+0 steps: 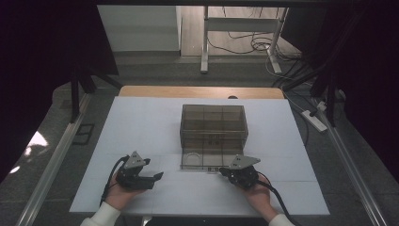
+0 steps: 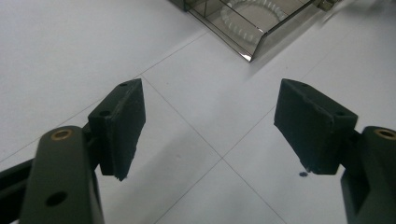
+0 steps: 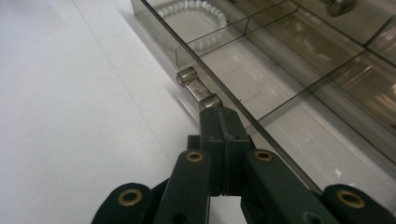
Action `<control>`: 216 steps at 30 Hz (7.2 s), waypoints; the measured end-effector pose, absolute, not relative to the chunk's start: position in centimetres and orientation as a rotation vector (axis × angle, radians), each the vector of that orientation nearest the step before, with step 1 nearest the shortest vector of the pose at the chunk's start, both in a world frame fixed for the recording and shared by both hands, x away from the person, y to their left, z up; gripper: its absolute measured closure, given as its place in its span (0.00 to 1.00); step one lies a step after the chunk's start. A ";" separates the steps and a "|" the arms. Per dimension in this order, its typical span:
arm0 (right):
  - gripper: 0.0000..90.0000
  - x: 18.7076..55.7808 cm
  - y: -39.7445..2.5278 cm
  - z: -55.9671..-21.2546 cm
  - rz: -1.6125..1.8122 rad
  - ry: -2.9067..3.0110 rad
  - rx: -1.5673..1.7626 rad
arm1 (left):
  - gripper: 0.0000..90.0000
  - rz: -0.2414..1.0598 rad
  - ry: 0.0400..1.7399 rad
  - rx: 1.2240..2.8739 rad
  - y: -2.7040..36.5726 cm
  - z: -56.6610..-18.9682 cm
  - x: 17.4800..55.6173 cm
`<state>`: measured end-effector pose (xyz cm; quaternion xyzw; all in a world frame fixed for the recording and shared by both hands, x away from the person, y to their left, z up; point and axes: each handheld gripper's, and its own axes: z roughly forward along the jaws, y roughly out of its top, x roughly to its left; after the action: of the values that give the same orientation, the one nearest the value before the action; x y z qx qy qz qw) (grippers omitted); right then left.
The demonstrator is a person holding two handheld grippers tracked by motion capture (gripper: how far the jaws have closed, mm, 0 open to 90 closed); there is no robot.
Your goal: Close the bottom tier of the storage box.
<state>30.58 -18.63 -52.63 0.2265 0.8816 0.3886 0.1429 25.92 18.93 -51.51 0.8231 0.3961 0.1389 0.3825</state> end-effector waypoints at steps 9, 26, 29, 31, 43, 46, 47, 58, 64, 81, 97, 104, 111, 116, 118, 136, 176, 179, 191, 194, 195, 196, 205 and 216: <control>0.99 30.7 -18.1 -52.8 1.085 2.532 0.651 | 0.29 0.351 1.011 2.099 18.9 -51.6 26.0; 0.99 31.0 -18.0 -52.8 1.085 2.526 0.653 | 0.29 0.352 1.009 2.106 18.9 -51.6 26.0; 0.99 31.2 -18.0 -52.9 1.082 2.522 0.656 | 0.29 0.353 1.008 2.107 18.9 -51.7 26.0; 0.99 31.3 -18.0 -52.9 1.083 2.519 0.658 | 0.29 0.352 1.008 2.106 18.9 -51.7 26.0; 0.99 31.8 -17.8 -52.9 1.073 2.507 0.665 | 0.29 0.352 1.005 2.109 19.0 -51.7 26.0; 0.99 31.9 -17.8 -52.9 1.076 2.505 0.668 | 0.29 0.355 1.006 2.105 19.1 -51.6 26.0; 0.99 32.0 -17.8 -52.9 1.079 2.503 0.669 | 0.29 0.355 1.006 2.106 19.1 -51.6 26.0; 0.99 32.4 -17.7 -52.9 1.071 2.500 0.690 | 0.29 0.354 1.004 2.107 19.1 -51.7 26.1; 0.99 32.7 -17.7 -52.9 1.071 2.493 0.701 | 0.29 0.353 1.002 2.109 19.0 -51.7 26.1; 0.99 33.9 -17.6 -52.9 1.066 2.472 0.738 | 0.29 0.363 0.996 2.111 19.0 -51.6 26.0; 0.99 34.9 -17.4 -53.2 1.041 2.460 0.760 | 0.29 0.361 0.995 2.113 19.0 -51.7 26.0; 0.99 35.4 -17.4 -53.2 1.037 2.453 0.775 | 0.29 0.360 0.995 2.113 19.0 -51.7 26.0; 0.99 35.9 -17.3 -53.2 1.029 2.450 0.778 | 0.29 0.361 0.994 2.114 19.0 -51.7 26.0; 0.99 36.2 -17.3 -53.2 1.029 2.444 0.782 | 0.29 0.360 0.994 2.116 19.0 -51.8 26.0; 0.99 36.4 -17.2 -53.2 1.031 2.440 0.784 | 0.29 0.360 0.994 2.116 19.0 -51.8 26.0; 0.99 37.5 -16.7 -53.3 0.987 2.411 0.770 | 0.29 0.360 0.992 2.120 19.0 -51.8 26.0; 0.97 35.3 -21.7 -50.5 1.207 2.397 0.763 | 0.27 0.368 1.027 2.104 19.7 -51.9 26.1; 0.92 35.0 -22.8 -50.3 1.242 2.394 0.776 | 0.26 0.366 1.036 2.100 19.8 -52.0 26.2; 0.41 32.3 -27.1 -49.7 1.285 2.298 0.817 | 0.24 0.353 1.049 2.092 19.9 -52.0 26.3; 0.39 31.7 -28.3 -49.6 1.299 2.291 0.832 | 0.24 0.354 1.051 2.091 19.9 -52.0 26.3; 0.39 31.4 -28.8 -49.7 1.301 2.285 0.838 | 0.24 0.354 1.051 2.090 19.9 -52.0 26.3; 0.39 31.3 -29.1 -49.7 1.300 2.285 0.842 | 0.24 0.355 1.052 2.088 19.9 -52.0 26.3; 0.37 30.0 -32.1 -50.0 1.292 2.286 0.860 | 0.23 0.355 1.061 2.077 20.0 -52.0 26.4; 0.36 29.8 -31.5 -50.0 1.272 2.311 0.815 | 0.22 0.353 1.068 2.063 20.1 -52.0 26.4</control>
<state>29.79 -31.54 -49.99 0.2897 0.8220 0.4522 0.1892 26.41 20.07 -51.97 0.8101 0.4193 0.1387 0.3856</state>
